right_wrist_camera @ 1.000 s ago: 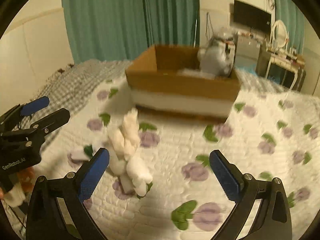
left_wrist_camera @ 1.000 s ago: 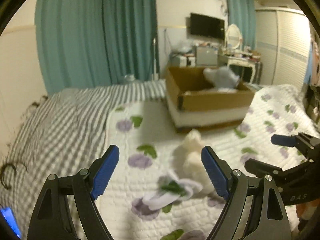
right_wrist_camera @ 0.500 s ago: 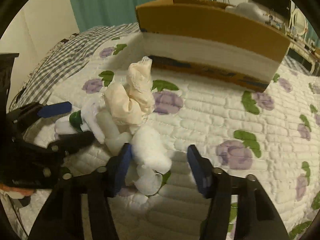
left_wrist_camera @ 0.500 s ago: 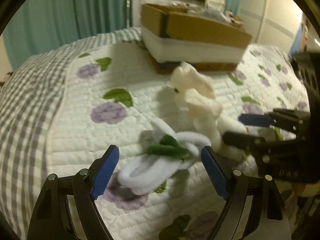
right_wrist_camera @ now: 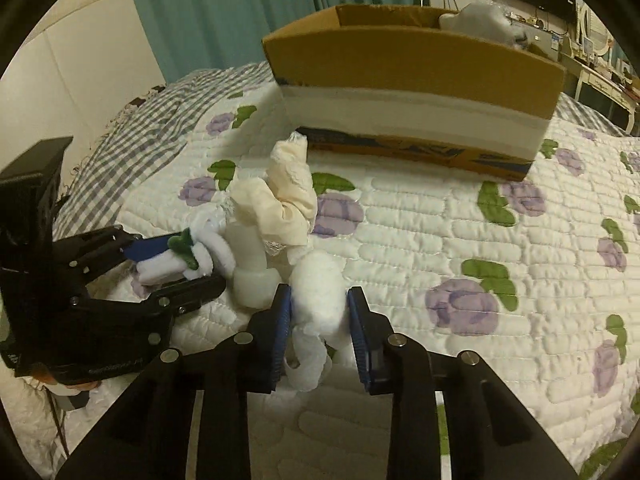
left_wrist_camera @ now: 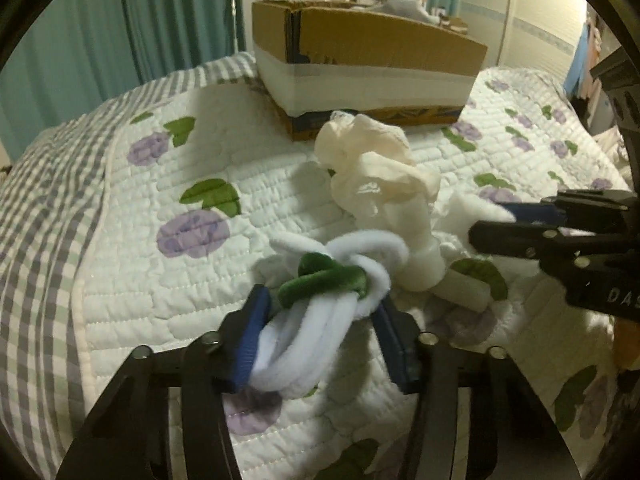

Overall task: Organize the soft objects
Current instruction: 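Grasp the white sock bundle with the right tool, then grasp the white socks with green tag using the left tool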

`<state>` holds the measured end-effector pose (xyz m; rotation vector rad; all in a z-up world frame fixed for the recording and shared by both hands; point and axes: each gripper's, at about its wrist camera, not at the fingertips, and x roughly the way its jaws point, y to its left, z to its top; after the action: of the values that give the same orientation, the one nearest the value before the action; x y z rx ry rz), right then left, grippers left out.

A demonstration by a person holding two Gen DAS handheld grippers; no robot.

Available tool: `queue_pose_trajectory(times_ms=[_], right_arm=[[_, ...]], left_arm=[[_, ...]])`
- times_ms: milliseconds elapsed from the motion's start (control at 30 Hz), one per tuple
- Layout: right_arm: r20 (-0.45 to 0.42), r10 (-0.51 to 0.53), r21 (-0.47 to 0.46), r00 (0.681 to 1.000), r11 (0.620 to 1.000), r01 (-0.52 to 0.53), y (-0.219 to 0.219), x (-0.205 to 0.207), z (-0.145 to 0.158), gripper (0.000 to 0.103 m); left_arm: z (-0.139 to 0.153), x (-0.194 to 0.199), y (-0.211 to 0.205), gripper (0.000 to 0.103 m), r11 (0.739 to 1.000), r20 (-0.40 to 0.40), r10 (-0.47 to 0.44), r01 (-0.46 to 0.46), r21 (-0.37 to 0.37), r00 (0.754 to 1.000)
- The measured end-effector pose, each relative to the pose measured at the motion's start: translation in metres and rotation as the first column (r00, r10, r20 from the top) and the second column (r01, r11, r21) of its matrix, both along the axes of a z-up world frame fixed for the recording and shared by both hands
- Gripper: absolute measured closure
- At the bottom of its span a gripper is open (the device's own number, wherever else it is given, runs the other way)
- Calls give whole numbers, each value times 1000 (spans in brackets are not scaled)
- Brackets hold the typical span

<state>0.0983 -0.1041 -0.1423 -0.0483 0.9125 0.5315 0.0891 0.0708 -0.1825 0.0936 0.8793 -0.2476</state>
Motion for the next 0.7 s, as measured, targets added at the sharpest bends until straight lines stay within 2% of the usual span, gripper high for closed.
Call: queue_pose_trajectory(times_ms=[167, 300, 533, 700], right_arm=[[28, -7, 12, 1000, 1000, 6, -8, -7, 15, 75], [54, -8, 21, 998, 1000, 7, -13, -16, 29, 75], [97, -22, 53, 995, 998, 17, -30, -28, 56, 75], [166, -18, 61, 986, 998, 8, -39, -34, 90, 75]], left_arm=[[6, -10, -6, 66, 1000, 15, 4, -4, 8, 1000], [21, -27, -10, 66, 1000, 56, 15, -15, 0, 998], [71, -50, -19, 66, 998, 145, 61, -61, -8, 988], [111, -54, -31, 66, 997, 195, 68, -58, -58, 979]])
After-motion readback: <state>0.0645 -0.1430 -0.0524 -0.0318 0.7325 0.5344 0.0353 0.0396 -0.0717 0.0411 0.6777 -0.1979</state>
